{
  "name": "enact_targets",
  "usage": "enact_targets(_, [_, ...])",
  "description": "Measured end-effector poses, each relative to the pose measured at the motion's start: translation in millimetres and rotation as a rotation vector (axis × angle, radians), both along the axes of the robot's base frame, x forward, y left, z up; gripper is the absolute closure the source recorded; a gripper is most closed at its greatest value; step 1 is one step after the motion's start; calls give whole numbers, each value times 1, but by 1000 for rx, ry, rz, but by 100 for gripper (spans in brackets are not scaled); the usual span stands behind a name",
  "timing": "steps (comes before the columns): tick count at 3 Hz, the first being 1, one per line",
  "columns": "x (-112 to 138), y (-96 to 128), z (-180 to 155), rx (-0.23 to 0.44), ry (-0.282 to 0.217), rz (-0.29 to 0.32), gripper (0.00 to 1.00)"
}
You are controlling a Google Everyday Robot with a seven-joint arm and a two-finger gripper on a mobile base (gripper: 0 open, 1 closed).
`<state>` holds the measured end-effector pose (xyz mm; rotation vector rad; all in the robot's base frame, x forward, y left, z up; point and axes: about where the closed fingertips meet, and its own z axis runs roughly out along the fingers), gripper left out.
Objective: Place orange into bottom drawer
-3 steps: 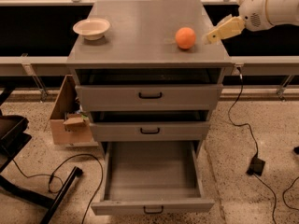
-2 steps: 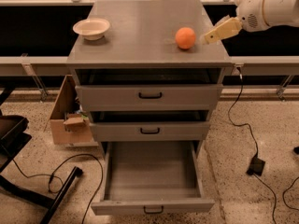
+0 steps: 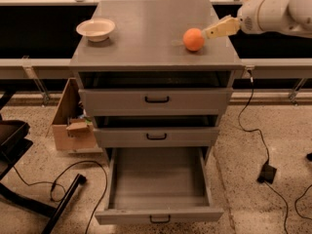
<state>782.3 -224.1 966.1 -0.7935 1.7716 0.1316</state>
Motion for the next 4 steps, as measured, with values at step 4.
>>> enact_targets(4, [81, 75, -52, 319, 49, 38, 0])
